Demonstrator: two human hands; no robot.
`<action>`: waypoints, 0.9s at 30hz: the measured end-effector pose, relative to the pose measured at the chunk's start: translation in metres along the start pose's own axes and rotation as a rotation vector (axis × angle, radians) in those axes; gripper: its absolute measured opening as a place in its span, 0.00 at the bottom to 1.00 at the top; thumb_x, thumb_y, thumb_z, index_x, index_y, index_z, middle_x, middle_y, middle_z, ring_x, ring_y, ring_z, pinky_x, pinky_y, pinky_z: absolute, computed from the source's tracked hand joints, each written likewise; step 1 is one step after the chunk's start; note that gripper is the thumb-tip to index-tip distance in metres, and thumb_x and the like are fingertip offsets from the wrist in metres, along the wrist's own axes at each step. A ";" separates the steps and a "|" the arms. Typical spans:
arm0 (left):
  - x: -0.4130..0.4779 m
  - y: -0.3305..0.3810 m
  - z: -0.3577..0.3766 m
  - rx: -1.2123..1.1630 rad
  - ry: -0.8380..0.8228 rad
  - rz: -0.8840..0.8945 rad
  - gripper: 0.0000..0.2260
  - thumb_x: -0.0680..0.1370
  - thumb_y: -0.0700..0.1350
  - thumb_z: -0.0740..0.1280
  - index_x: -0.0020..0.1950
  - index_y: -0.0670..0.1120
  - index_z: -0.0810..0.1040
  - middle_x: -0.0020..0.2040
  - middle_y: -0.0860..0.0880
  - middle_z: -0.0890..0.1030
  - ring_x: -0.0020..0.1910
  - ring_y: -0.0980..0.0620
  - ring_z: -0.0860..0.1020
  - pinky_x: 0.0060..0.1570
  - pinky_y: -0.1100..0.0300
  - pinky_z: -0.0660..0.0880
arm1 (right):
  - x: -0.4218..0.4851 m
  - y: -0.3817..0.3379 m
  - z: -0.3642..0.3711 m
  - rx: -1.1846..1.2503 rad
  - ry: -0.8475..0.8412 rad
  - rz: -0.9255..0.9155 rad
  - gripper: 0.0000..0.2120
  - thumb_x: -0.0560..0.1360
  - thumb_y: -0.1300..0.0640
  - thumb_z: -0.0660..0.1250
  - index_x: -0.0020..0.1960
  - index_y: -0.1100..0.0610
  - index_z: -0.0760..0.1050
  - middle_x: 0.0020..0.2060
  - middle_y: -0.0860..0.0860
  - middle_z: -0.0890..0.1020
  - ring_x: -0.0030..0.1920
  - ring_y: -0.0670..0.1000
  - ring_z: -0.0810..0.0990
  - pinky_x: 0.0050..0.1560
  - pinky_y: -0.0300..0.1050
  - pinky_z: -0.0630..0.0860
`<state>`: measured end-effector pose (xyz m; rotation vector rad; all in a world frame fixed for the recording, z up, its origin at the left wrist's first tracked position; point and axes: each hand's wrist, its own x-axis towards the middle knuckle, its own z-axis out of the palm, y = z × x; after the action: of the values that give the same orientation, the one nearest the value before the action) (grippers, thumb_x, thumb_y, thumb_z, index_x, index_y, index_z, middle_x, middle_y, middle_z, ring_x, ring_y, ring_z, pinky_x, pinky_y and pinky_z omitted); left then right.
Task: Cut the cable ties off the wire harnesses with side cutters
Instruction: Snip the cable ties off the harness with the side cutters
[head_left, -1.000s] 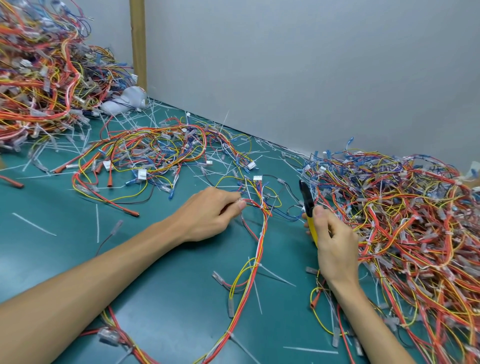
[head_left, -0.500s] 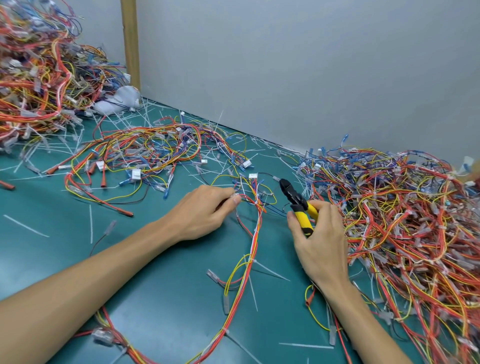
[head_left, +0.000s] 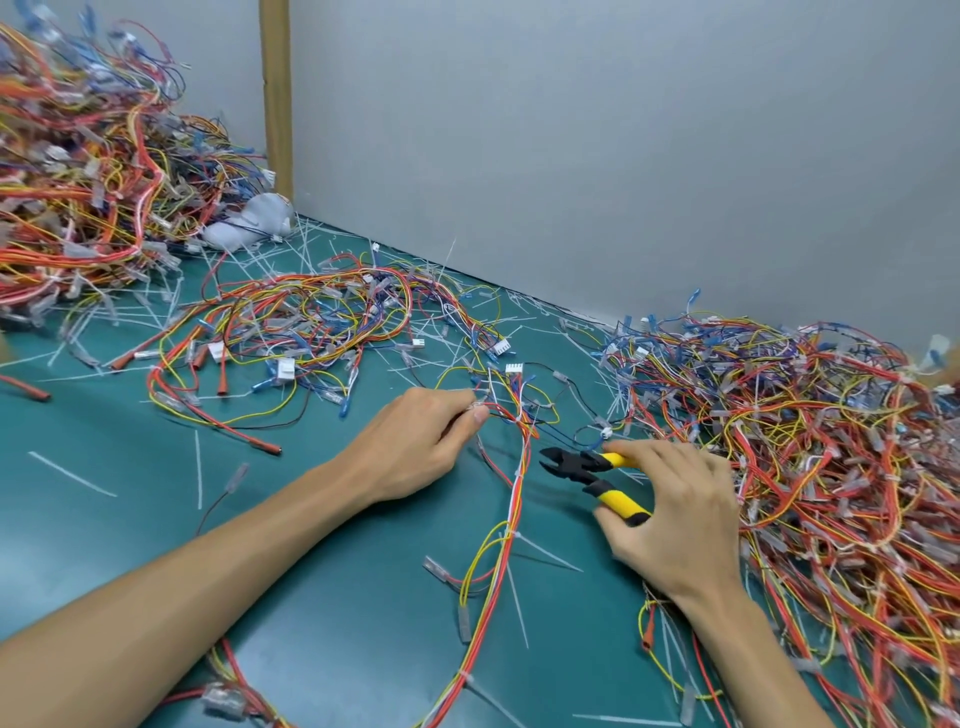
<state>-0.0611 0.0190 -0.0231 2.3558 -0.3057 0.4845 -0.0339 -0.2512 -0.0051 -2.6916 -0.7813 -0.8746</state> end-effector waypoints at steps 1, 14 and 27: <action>0.000 0.000 0.000 0.002 -0.002 0.006 0.17 0.83 0.52 0.56 0.35 0.47 0.63 0.28 0.50 0.66 0.31 0.47 0.66 0.31 0.54 0.62 | 0.000 0.000 0.001 0.006 -0.003 0.005 0.21 0.60 0.47 0.68 0.52 0.48 0.80 0.46 0.42 0.81 0.51 0.50 0.78 0.55 0.44 0.63; 0.000 0.004 0.000 -0.113 0.007 -0.066 0.06 0.82 0.53 0.60 0.52 0.52 0.72 0.34 0.57 0.77 0.29 0.55 0.74 0.35 0.59 0.67 | -0.001 0.001 0.000 0.220 0.052 0.230 0.11 0.62 0.49 0.68 0.43 0.48 0.74 0.36 0.42 0.77 0.36 0.49 0.76 0.37 0.45 0.74; -0.016 0.052 0.006 -0.223 -0.413 -0.370 0.20 0.82 0.56 0.57 0.42 0.42 0.76 0.31 0.46 0.82 0.19 0.49 0.75 0.17 0.64 0.68 | -0.004 0.009 0.004 0.261 0.090 0.297 0.10 0.68 0.46 0.62 0.37 0.52 0.65 0.23 0.46 0.66 0.25 0.43 0.67 0.26 0.39 0.56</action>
<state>-0.0916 -0.0219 -0.0029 2.2068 -0.0966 -0.2063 -0.0302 -0.2591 -0.0112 -2.4357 -0.4271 -0.7568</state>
